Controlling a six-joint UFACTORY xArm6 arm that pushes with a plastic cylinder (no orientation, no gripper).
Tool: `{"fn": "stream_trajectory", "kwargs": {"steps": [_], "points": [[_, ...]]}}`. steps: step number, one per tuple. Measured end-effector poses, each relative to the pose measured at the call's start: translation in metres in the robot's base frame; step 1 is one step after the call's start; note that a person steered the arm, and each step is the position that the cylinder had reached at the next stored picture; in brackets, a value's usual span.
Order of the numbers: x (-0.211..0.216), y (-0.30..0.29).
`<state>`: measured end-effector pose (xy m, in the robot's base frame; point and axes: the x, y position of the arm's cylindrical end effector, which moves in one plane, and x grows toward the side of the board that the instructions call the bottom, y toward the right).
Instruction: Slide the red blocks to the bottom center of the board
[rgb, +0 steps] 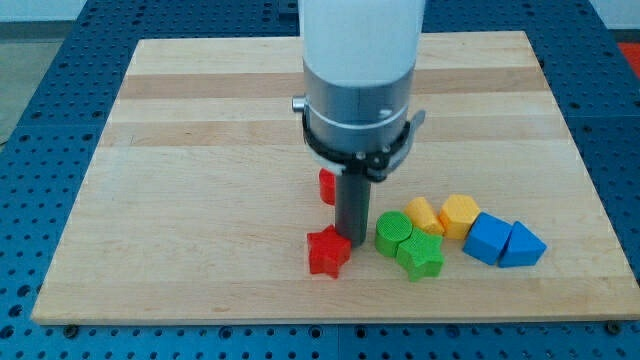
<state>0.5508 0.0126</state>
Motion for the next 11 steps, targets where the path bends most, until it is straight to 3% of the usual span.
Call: {"fn": "stream_trajectory", "kwargs": {"steps": [1, 2, 4, 5, 6, 8, 11], "points": [[0.003, -0.031], [-0.070, 0.010], [-0.156, 0.022], [-0.091, -0.017], [-0.033, -0.019], [-0.052, -0.032], [-0.040, -0.065]]}}
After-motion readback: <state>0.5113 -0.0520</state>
